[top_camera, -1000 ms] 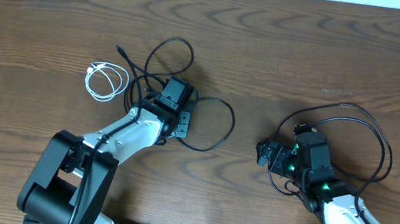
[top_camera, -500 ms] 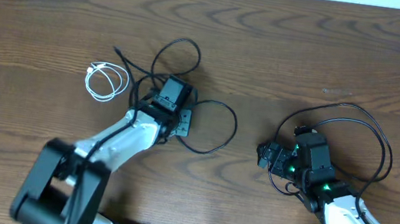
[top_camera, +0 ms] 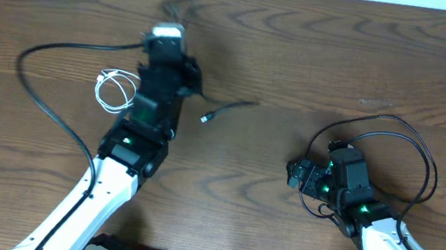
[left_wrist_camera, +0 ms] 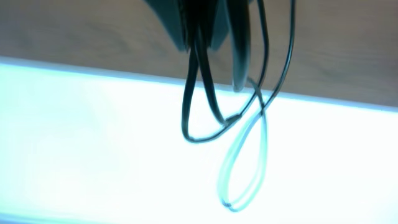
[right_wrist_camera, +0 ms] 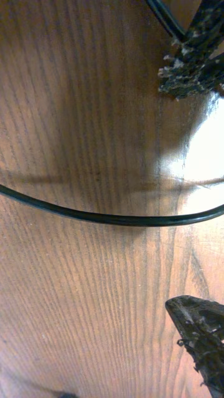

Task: Untangle cables
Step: 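Pull the black cable up-left with the left gripper past the white coil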

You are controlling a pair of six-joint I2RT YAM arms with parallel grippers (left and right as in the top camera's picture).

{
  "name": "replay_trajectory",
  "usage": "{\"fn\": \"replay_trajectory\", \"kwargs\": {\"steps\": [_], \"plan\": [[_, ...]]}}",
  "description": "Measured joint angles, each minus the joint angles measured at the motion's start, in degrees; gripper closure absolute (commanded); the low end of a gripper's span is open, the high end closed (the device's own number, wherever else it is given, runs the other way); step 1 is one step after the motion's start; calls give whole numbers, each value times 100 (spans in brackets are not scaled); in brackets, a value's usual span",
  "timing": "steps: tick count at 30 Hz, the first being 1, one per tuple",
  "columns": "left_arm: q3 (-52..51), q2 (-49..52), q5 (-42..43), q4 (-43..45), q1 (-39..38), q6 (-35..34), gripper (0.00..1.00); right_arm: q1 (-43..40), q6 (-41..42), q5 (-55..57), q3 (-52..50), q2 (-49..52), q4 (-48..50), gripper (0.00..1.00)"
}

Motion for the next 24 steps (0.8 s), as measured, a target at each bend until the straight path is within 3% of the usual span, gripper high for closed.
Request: {"fn": "replay_trajectory", "kwargs": {"steps": [5,9,16,24], "plan": [[9,142,-463,1134,739,1128,93,0,0,-2,7,0,-4,1],[17,507,-601,885,1624,1506,92,0,0,0,7,-2,-4,1],[24,1547,-678,-361,2975,1228,93,0,2,0,9,-2,-4,1],[24,2015,-710,-769,3180,713,92,0,0,0,9,0,-4,1]]}}
